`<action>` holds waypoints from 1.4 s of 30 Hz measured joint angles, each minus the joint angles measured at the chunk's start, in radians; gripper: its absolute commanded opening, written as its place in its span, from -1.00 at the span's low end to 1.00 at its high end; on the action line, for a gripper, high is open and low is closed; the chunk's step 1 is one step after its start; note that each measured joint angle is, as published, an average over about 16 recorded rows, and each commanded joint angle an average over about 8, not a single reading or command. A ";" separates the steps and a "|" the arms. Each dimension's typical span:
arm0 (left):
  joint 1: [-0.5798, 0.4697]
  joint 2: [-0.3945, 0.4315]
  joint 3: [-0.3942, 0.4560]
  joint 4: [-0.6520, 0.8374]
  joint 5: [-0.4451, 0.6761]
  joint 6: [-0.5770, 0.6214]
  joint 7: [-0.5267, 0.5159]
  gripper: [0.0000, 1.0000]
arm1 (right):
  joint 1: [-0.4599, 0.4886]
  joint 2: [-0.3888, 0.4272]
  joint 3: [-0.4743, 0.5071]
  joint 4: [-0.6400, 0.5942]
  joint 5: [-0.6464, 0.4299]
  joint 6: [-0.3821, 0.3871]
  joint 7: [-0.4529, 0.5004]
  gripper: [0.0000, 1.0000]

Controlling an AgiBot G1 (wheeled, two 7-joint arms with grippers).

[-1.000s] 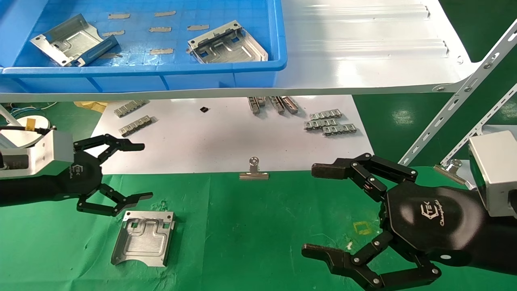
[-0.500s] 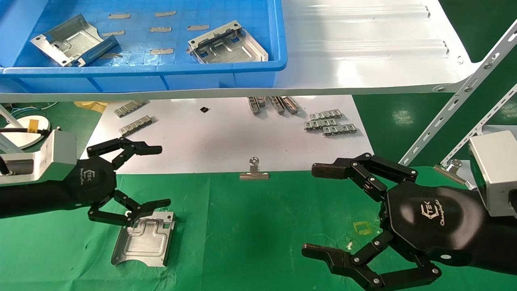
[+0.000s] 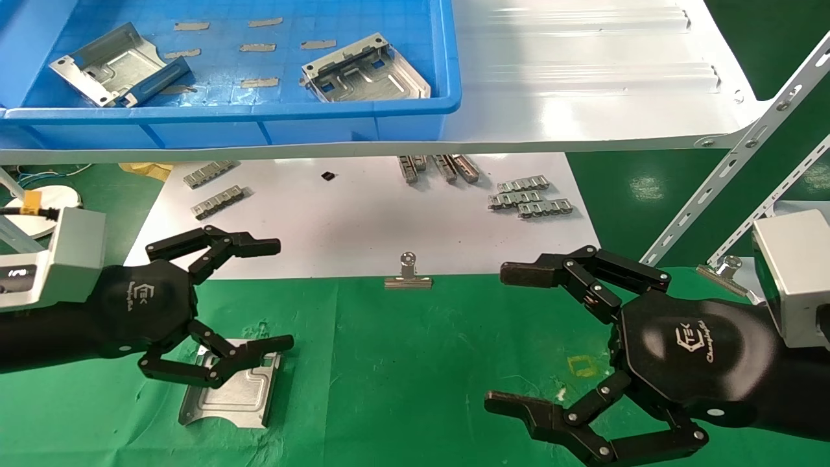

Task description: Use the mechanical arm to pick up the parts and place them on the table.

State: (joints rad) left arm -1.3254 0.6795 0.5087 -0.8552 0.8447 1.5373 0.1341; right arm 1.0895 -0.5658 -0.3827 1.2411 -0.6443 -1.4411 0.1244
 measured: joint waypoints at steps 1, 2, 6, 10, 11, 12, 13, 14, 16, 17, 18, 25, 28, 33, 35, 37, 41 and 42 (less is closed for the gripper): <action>0.011 -0.003 -0.010 -0.019 -0.005 -0.002 -0.014 1.00 | 0.000 0.000 0.000 0.000 0.000 0.000 0.000 1.00; 0.022 -0.006 -0.020 -0.037 -0.010 -0.004 -0.028 1.00 | 0.000 0.000 0.000 0.000 0.000 0.000 0.000 1.00; 0.065 -0.018 -0.060 -0.112 -0.030 -0.011 -0.084 1.00 | 0.000 0.000 0.000 0.000 0.000 0.000 0.000 1.00; 0.109 -0.030 -0.099 -0.186 -0.050 -0.018 -0.140 1.00 | 0.000 0.000 0.000 0.000 0.000 0.000 0.000 1.00; 0.120 -0.033 -0.109 -0.205 -0.054 -0.020 -0.153 1.00 | 0.000 0.000 0.000 0.000 0.000 0.000 0.000 1.00; 0.131 -0.036 -0.119 -0.224 -0.059 -0.022 -0.168 1.00 | 0.000 0.000 0.000 0.000 0.000 0.000 0.000 1.00; 0.142 -0.039 -0.129 -0.242 -0.064 -0.023 -0.182 1.00 | 0.000 0.000 0.000 0.000 0.000 0.000 0.000 1.00; 0.152 -0.041 -0.139 -0.261 -0.069 -0.025 -0.195 1.00 | 0.000 0.000 0.000 0.000 0.000 0.000 0.000 1.00; 0.174 -0.047 -0.159 -0.297 -0.079 -0.029 -0.223 1.00 | 0.000 0.000 0.000 0.000 0.000 0.000 0.000 1.00; 0.183 -0.050 -0.167 -0.313 -0.083 -0.030 -0.235 1.00 | 0.000 0.000 0.000 0.000 0.000 0.000 0.000 1.00; 0.193 -0.053 -0.177 -0.331 -0.088 -0.032 -0.248 1.00 | 0.000 0.000 0.000 0.000 0.000 0.000 0.000 1.00; 0.248 -0.067 -0.226 -0.424 -0.113 -0.041 -0.314 1.00 | 0.000 0.000 0.000 0.000 0.000 0.000 0.000 1.00; 0.260 -0.071 -0.237 -0.444 -0.119 -0.043 -0.327 1.00 | 0.000 0.000 0.000 0.000 0.000 0.000 0.000 1.00; 0.267 -0.073 -0.244 -0.455 -0.123 -0.044 -0.334 1.00 | 0.000 0.000 0.000 0.000 0.000 0.000 0.000 1.00; 0.266 -0.072 -0.243 -0.453 -0.123 -0.044 -0.332 1.00 | 0.000 0.000 0.000 0.000 0.000 0.000 0.000 1.00; 0.264 -0.072 -0.241 -0.449 -0.122 -0.044 -0.330 1.00 | 0.000 0.000 0.000 0.000 0.000 0.000 0.000 1.00; 0.260 -0.071 -0.237 -0.443 -0.120 -0.044 -0.327 1.00 | 0.000 0.000 0.000 0.000 0.000 0.000 0.000 1.00; 0.259 -0.071 -0.236 -0.441 -0.119 -0.044 -0.327 1.00 | 0.000 0.000 0.000 0.000 0.000 0.000 0.000 1.00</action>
State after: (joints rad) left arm -1.0663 0.6087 0.2725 -1.2966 0.7254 1.4937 -0.1927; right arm 1.0892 -0.5657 -0.3826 1.2408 -0.6440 -1.4408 0.1243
